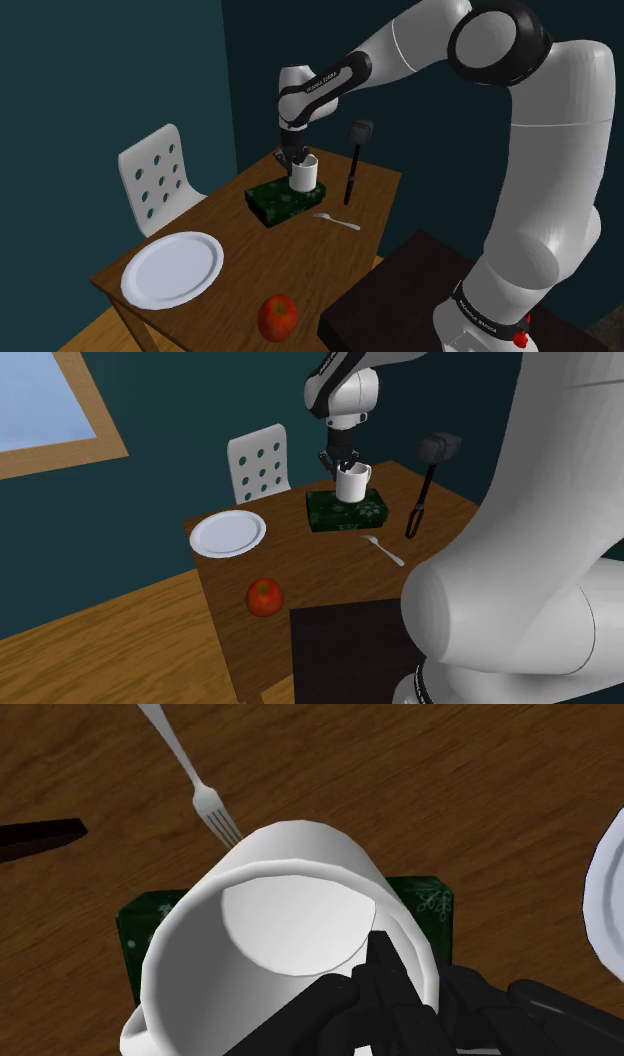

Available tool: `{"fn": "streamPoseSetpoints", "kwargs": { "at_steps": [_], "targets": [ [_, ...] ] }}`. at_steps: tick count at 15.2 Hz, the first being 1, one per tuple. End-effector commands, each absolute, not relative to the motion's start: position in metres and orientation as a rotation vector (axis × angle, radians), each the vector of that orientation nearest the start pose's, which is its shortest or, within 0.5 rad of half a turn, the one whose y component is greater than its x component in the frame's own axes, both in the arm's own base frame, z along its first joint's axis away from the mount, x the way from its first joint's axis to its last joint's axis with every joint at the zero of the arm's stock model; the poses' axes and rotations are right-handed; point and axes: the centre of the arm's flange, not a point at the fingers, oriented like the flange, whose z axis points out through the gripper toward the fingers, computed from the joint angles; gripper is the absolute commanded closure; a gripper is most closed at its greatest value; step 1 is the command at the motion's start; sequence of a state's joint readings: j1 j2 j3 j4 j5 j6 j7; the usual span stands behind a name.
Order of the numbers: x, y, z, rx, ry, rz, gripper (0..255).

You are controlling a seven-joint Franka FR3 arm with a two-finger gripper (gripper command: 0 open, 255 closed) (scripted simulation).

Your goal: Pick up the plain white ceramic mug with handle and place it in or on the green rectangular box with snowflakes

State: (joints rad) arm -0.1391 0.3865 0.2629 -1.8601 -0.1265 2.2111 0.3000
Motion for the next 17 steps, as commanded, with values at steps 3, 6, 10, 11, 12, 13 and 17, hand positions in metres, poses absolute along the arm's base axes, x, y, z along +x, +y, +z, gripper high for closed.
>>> {"fn": "streamPoseSetpoints", "kwargs": {
  "at_steps": [3,6,10,11,12,13,17],
  "targets": [
    [0.679,0.05,0.318,-3.143,0.184,0.029,255],
    [0.716,0.037,0.32,-3.143,0.184,0.029,255],
    [0.741,0.029,0.311,-3.143,0.184,0.029,255],
    [0.741,0.029,0.305,-3.143,0.184,0.029,255],
    [0.741,0.029,0.3,-3.143,0.184,0.029,255],
    [0.741,0.029,0.295,-3.143,0.184,0.029,255],
    [0.741,0.029,0.274,-3.143,0.184,0.029,255]
  ]
}}
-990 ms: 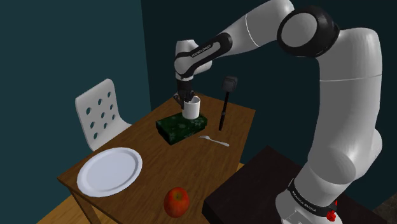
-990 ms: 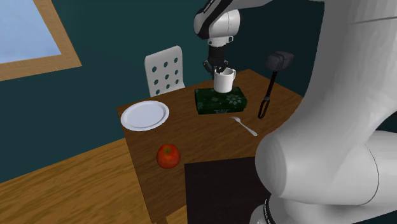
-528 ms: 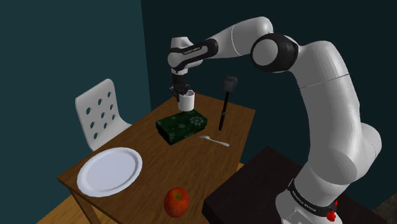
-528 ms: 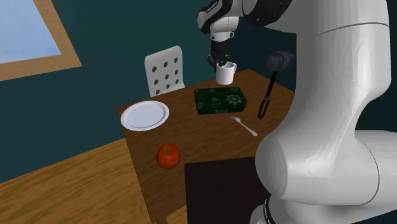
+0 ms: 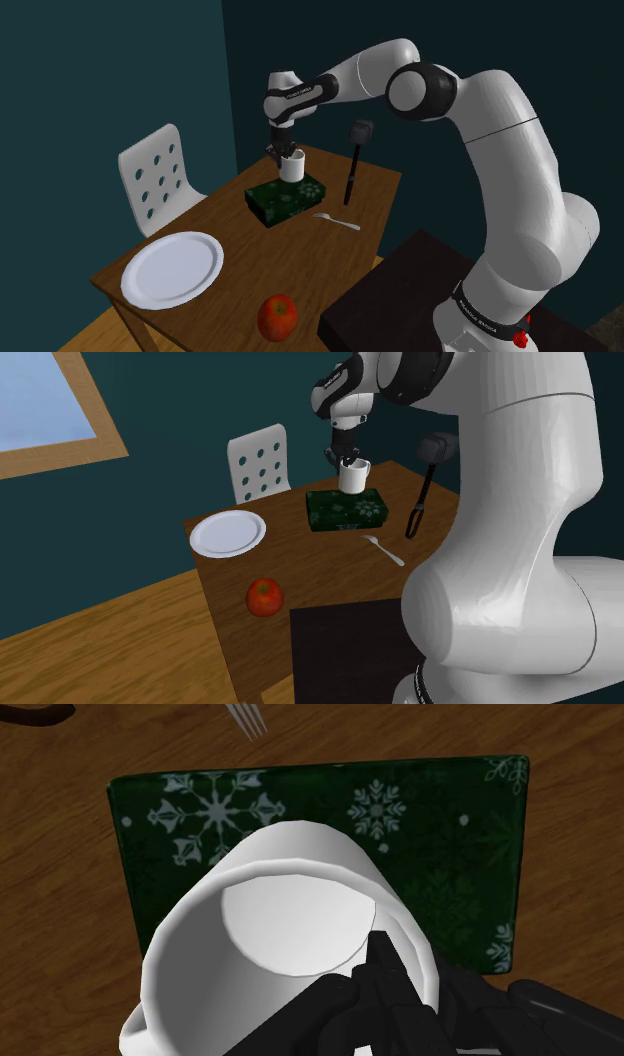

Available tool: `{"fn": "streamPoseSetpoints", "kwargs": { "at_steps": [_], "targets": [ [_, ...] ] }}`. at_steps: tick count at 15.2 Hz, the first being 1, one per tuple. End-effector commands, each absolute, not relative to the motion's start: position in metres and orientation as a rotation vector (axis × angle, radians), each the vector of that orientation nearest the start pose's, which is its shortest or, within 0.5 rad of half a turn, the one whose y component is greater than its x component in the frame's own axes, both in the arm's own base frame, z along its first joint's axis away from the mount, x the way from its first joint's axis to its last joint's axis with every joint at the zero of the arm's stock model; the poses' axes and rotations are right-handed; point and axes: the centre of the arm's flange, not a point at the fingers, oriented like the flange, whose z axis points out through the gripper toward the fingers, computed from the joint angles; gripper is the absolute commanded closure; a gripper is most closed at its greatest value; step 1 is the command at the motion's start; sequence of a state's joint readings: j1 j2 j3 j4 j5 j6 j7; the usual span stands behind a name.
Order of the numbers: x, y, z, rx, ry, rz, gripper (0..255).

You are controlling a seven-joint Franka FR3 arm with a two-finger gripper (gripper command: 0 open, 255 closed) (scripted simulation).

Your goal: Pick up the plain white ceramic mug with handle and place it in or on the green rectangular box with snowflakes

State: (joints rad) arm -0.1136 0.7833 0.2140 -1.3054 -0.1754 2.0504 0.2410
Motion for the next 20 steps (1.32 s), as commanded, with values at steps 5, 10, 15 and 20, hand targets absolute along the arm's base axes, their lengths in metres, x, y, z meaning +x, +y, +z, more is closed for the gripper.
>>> {"fn": "streamPoseSetpoints", "kwargs": {
  "at_steps": [5,10,15,20],
  "targets": [
    [0.741,0.029,0.247,-3.143,0.184,0.029,255],
    [0.741,0.029,0.229,-3.143,0.184,0.029,255],
    [0.741,0.029,0.229,-3.143,0.184,0.029,255],
    [0.741,0.029,0.229,-3.143,0.184,0.029,0]
  ]
}}
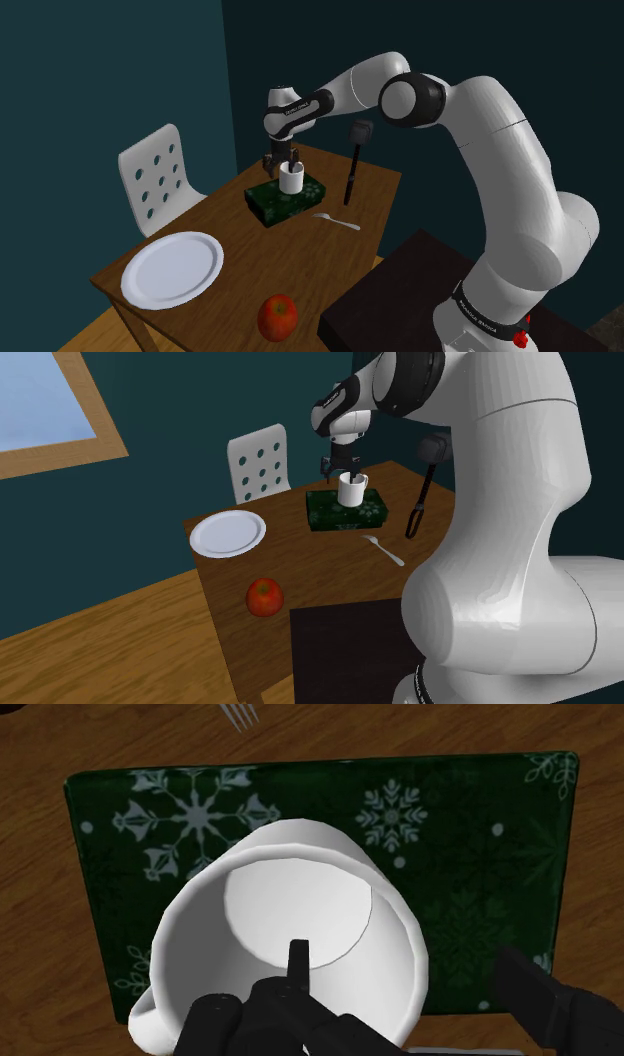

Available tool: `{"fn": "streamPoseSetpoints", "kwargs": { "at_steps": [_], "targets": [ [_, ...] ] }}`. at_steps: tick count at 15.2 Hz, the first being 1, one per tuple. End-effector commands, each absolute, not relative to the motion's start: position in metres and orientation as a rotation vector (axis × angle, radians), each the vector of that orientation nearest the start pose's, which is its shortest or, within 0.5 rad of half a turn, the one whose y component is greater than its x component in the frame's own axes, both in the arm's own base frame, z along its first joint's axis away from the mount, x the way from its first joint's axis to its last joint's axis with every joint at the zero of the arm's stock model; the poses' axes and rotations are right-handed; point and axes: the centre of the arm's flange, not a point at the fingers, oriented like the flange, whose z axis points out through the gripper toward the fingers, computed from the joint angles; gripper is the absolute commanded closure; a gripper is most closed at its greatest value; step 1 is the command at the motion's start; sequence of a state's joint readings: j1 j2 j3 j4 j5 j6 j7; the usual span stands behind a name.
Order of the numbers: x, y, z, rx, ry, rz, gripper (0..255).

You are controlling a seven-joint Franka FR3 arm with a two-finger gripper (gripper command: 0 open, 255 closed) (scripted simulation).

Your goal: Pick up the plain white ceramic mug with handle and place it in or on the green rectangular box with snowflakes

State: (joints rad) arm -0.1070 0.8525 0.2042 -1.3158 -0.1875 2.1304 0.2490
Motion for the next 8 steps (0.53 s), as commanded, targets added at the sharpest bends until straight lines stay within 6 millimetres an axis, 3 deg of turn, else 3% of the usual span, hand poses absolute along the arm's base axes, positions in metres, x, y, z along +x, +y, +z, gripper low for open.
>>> {"fn": "streamPoseSetpoints", "kwargs": {
  "at_steps": [1,2,6,8],
  "targets": [
    [0.741,0.029,0.229,-3.143,0.184,0.029,0],
    [0.741,0.029,0.229,-3.143,0.184,0.029,0],
    [0.742,0.029,0.279,-3.143,0.184,0.029,0],
    [0.742,0.029,0.279,-3.143,0.184,0.029,0]
  ]
}}
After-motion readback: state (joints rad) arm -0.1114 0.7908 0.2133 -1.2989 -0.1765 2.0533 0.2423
